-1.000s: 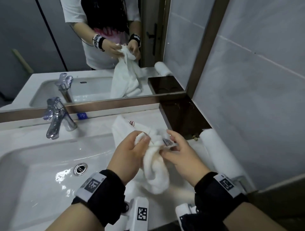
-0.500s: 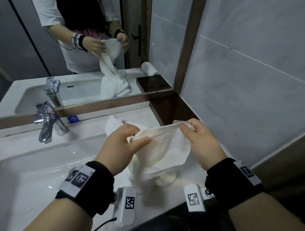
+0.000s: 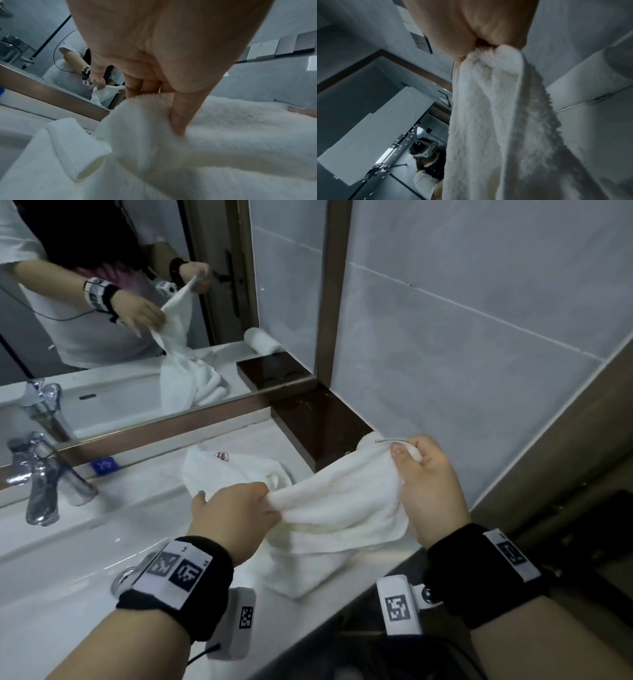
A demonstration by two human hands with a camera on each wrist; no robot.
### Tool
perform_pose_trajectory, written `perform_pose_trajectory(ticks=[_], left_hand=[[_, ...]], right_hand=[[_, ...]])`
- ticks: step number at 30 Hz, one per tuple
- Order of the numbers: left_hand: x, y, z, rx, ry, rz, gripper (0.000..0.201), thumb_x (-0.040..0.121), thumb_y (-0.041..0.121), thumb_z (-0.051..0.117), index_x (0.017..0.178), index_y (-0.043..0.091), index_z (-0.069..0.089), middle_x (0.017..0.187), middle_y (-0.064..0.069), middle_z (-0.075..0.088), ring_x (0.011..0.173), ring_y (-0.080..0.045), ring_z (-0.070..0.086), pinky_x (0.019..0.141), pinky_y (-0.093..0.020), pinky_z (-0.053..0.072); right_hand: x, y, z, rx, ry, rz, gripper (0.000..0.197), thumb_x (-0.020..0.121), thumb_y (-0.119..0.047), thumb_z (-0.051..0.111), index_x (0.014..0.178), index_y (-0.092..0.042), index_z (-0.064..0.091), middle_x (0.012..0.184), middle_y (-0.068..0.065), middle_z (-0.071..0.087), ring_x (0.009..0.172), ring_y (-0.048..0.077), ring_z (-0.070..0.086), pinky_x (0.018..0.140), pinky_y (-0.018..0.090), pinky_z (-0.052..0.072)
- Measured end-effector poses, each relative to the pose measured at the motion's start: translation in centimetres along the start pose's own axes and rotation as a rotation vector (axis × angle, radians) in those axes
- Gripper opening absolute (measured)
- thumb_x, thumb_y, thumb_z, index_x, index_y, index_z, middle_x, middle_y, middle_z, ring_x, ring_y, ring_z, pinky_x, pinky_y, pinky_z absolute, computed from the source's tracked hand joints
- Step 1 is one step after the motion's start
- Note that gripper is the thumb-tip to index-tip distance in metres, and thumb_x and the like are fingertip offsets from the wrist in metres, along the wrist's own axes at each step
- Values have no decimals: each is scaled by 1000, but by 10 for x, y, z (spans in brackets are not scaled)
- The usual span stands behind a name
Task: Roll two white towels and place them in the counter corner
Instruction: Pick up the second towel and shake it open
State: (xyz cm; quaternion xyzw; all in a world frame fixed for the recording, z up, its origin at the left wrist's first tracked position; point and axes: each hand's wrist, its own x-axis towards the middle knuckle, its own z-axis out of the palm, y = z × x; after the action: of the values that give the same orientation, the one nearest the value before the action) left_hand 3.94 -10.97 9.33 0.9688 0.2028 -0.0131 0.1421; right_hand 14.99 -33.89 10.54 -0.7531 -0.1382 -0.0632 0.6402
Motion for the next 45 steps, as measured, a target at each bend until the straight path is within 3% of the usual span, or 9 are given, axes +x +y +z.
perform_pose_trajectory(ticks=[6,8,11,18,26,31,37,41,45], left_hand=[[15,-4,1,-35,13,20,30,91,44,53,69,25,48,65,9,57,66,-11,50,105,-52,32],[22,-4,0,-112,34,58,28,92,39,57,69,24,49,63,7,57,62,-9,51,83,-39,46],[28,9,-2,-235,-22,119,29,94,38,58,71,21,51,66,2,59,61,-14,55,51,-28,33],[18,64,-6,-414,-104,282,30,88,45,63,80,18,52,75,2,61,68,-11,55,54,-29,33],[-5,115,-11,-775,-326,459,30,89,18,67,108,36,53,77,-4,63,64,-29,66,56,-36,59],[-20,142,-11,-1009,-477,436,23,96,2,56,97,15,75,91,-18,71,82,-29,74,75,-39,62],[-35,157,-9,-991,-552,573,38,80,-1,73,112,19,69,99,-5,76,95,-19,73,92,-39,55],[-54,178,-7,-963,-419,571,23,77,10,80,96,23,74,78,4,75,75,-6,72,71,-16,54],[-80,202,-5,-1027,-384,547,5,82,12,77,82,12,73,68,-5,74,62,-14,73,54,-19,53]], right_hand=[[-12,8,-34,-110,203,50,18,89,-37,51,81,-21,53,73,-3,60,69,15,56,65,37,48],[-16,10,-48,-109,277,57,18,89,-36,52,87,-18,57,81,4,63,73,14,58,70,37,50],[-25,9,-66,-52,319,77,18,89,-29,52,92,-16,65,83,0,68,74,11,60,67,31,50],[-52,7,-85,14,407,175,26,90,-20,61,64,-18,55,56,-15,59,51,0,52,46,14,42],[-88,3,-79,47,227,316,32,81,-36,64,79,-5,70,81,15,71,70,19,65,65,38,51],[-99,-5,-78,113,107,282,35,83,-35,60,95,-3,70,96,28,67,81,30,65,76,45,49],[-112,-23,-93,105,131,215,24,92,-30,51,103,-25,73,101,4,74,97,22,69,89,46,54],[-128,-35,-108,165,96,174,24,95,-25,53,113,-24,68,112,5,71,107,24,66,97,53,49],[-151,-45,-122,98,-27,136,50,78,-9,75,124,-26,62,115,1,69,110,20,65,94,46,52]])
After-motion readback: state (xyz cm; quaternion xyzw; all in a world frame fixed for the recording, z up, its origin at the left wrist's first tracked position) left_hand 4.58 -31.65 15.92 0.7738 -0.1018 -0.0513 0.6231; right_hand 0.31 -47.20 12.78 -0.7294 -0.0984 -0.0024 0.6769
